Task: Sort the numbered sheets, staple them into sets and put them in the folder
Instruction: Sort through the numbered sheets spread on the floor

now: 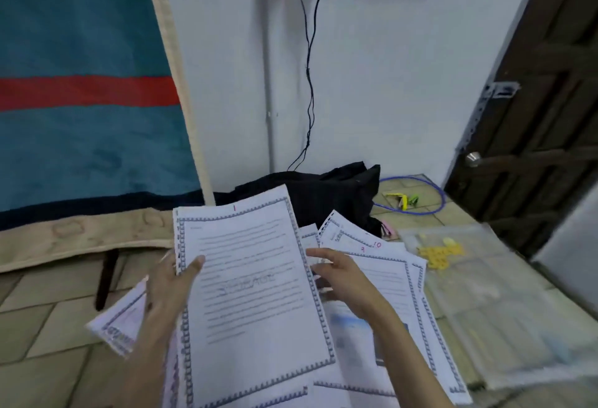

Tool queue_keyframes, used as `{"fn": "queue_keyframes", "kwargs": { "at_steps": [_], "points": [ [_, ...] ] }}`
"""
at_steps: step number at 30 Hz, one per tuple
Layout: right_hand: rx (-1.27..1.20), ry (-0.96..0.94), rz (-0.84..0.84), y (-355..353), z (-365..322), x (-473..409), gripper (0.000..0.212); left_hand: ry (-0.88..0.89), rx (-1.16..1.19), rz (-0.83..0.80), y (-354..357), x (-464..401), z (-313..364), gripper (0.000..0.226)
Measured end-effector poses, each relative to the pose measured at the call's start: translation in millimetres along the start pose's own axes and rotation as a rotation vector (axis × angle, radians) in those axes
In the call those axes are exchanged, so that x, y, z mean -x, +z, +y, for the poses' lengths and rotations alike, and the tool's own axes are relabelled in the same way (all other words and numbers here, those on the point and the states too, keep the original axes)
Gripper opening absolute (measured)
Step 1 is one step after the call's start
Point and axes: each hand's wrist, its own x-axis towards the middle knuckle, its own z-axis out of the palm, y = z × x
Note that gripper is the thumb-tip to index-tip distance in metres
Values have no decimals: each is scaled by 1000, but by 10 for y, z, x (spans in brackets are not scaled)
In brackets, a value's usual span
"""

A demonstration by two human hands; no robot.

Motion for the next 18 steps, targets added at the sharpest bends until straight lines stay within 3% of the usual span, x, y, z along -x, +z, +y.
{"fn": "queue_keyframes", "kwargs": {
  "at_steps": [3, 6, 9, 13, 18],
  "points": [
    [122, 22, 167, -61, 314, 6, 33, 18, -104, -58, 343, -53, -316, 24],
    [374, 0, 243, 57, 703, -51, 45, 49, -299, -16, 583, -44, -555, 45],
    [385, -19, 312, 209, 898, -80, 46, 59, -411, 35, 695, -2, -657, 57],
    [424, -52, 344, 264, 952, -154, 45, 97, -356, 30, 617, 4, -710, 62],
    [485, 49, 323, 322, 917, -235, 34, 34, -333, 64, 349, -103, -793, 61]
  ]
}}
